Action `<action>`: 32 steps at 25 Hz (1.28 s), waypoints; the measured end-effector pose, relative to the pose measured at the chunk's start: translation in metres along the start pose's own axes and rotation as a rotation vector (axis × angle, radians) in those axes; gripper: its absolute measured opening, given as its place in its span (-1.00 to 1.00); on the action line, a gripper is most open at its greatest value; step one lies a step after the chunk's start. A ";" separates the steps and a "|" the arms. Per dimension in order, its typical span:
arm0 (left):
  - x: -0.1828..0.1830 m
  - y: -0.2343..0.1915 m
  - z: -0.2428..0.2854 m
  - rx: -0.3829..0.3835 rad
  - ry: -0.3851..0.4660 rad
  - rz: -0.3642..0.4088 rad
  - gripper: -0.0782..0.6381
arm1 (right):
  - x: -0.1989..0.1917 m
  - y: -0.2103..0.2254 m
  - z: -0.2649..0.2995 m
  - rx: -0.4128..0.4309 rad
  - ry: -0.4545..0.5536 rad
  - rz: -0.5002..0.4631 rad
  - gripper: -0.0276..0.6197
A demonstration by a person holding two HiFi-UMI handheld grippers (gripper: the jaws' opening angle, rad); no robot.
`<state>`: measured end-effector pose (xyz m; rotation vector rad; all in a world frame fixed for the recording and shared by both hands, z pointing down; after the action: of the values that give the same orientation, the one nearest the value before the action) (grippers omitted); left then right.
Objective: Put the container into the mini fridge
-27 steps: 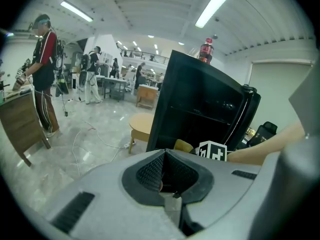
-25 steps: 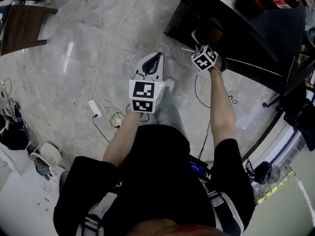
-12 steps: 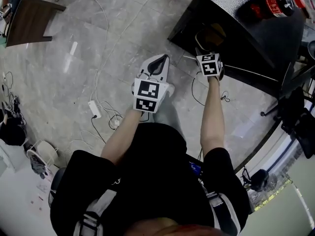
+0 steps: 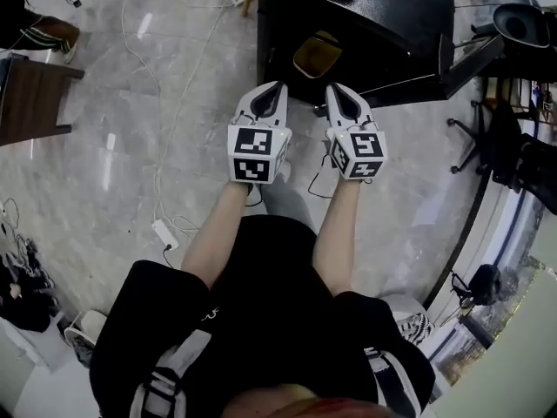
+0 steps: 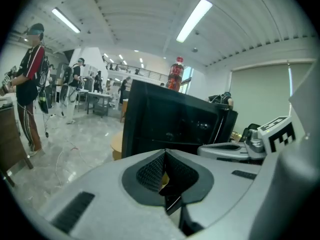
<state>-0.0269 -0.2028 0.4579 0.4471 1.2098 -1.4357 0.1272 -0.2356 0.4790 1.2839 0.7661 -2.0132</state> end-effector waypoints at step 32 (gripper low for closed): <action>0.100 0.100 -0.052 -0.203 0.330 0.103 -0.77 | 0.131 0.026 -0.097 -0.159 0.348 -0.042 -0.88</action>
<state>0.0164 -0.1903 0.3141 0.6122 1.5561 -1.1654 0.1576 -0.2047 0.3195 1.5533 1.0985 -1.7392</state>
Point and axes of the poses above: the fingertips, and each gripper's own axes: z forward along the fingers, y to its right, x out of its top, the point moved 6 cm from there along -z, backward along the fingers, and after that the axes turned 13 degrees about -z, right-handed, at the moved point
